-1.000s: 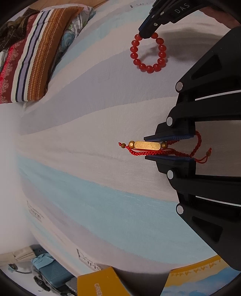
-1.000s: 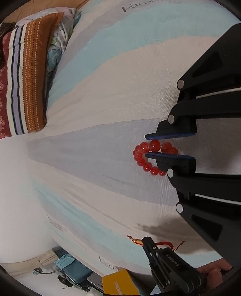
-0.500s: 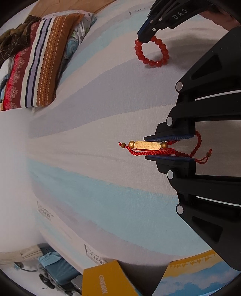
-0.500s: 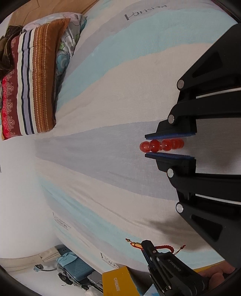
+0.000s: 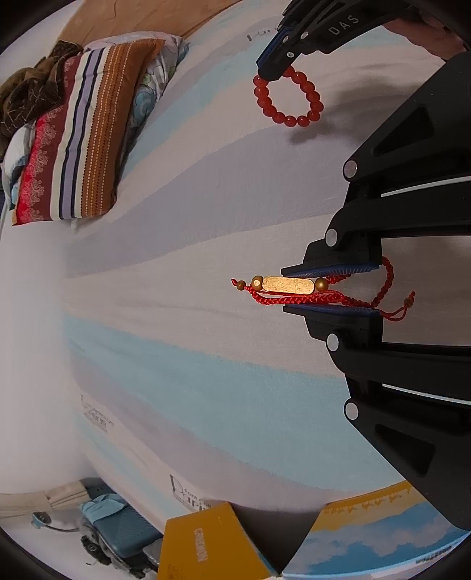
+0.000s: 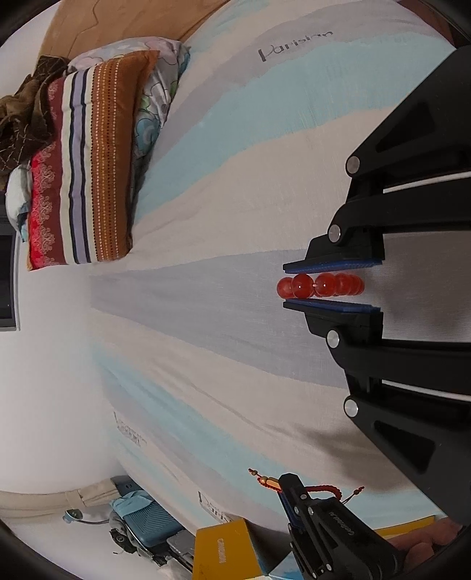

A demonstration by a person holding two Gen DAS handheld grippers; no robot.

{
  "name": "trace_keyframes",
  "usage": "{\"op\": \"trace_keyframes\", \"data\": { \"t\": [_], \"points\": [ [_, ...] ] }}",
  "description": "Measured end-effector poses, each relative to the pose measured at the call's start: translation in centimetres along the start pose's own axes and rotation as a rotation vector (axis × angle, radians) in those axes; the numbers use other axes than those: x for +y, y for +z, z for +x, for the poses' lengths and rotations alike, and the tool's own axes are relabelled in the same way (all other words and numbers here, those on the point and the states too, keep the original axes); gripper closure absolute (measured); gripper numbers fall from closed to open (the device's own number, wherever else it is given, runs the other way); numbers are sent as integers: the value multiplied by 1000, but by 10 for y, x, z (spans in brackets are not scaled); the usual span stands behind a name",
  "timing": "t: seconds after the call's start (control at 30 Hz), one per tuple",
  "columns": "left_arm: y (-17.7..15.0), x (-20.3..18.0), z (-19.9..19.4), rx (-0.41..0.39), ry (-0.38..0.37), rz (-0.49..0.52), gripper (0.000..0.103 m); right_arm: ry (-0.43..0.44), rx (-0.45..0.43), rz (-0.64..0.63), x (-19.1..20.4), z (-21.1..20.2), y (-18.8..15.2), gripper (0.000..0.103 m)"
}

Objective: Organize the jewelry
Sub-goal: 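Lift and carry both red bracelets over the white box with both tools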

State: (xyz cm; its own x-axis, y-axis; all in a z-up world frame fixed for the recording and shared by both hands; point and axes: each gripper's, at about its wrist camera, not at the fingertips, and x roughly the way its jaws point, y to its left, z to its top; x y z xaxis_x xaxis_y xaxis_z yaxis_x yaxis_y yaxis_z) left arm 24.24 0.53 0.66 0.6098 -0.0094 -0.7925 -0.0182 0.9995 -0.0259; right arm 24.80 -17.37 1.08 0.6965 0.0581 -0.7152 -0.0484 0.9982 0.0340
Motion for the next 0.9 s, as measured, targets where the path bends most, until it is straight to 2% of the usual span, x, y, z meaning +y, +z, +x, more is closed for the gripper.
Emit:
{"op": "trace_keyframes", "data": {
  "t": [0.43,0.9],
  "points": [
    [-5,2,-32,-10,4,13,90,27,10,-25,22,-29,-5,90],
    [-26,49,-94,-34,55,-28,90,91,-6,-76,74,-88,1,90]
  ]
}}
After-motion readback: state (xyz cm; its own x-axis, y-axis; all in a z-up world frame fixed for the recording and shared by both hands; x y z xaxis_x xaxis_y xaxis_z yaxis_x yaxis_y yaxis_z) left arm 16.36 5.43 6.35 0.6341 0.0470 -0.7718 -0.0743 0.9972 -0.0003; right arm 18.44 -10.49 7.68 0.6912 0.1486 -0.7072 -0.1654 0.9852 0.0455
